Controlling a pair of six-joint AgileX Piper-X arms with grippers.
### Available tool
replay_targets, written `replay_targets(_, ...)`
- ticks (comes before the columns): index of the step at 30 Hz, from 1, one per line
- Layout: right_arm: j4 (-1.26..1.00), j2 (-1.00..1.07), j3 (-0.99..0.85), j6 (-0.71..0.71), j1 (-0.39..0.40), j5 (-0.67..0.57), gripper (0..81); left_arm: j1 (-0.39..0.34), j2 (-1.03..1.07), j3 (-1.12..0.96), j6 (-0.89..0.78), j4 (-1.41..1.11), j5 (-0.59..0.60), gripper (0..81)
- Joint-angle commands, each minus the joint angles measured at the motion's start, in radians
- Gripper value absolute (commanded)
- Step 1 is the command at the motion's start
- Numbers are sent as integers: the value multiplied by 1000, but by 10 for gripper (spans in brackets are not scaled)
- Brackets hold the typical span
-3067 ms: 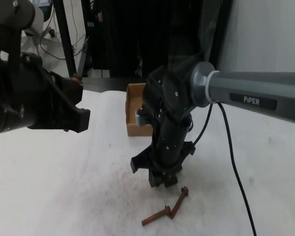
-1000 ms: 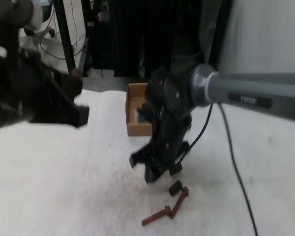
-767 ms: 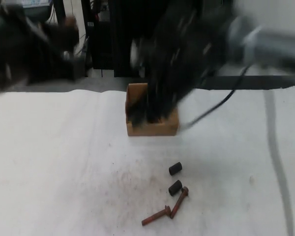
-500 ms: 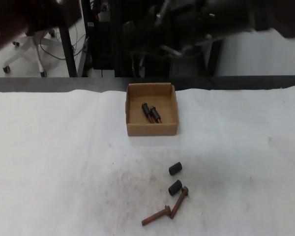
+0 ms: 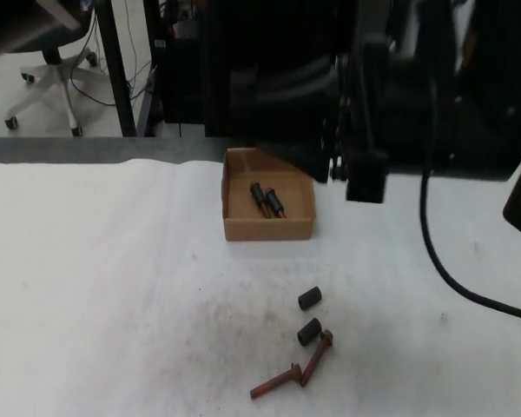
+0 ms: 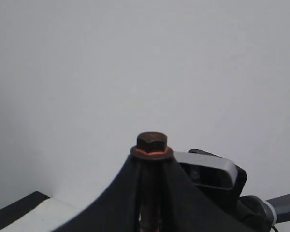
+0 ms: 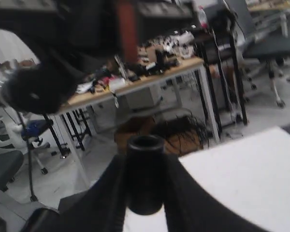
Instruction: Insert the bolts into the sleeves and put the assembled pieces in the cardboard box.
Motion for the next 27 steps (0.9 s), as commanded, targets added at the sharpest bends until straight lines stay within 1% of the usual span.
replay_targets(1,-70,-10,4,30,27,-8,8,3,34,-5,-136,-189,41,3)
replay_targets(5,-67,-10,6,18,57,19,8,3,54,-5,-261,-320,39,3)
replay_targets(7,-74,-10,6,-6,67,22,8,3,55,-5,-279,-338,39,3)
replay_targets(11,-65,-8,6,-15,72,62,8,3,55,-5,-284,-342,41,3)
replay_targets(14,-55,-8,6,-15,72,88,8,3,55,-5,-284,-342,76,3)
replay_targets(17,-32,-8,6,-15,72,111,8,3,55,-5,-287,-342,139,3)
replay_targets(22,-3,-8,6,-15,72,115,8,3,55,-5,-296,-308,190,3)
replay_targets(27,-2,-8,6,4,72,115,8,3,55,4,-225,-228,191,3)
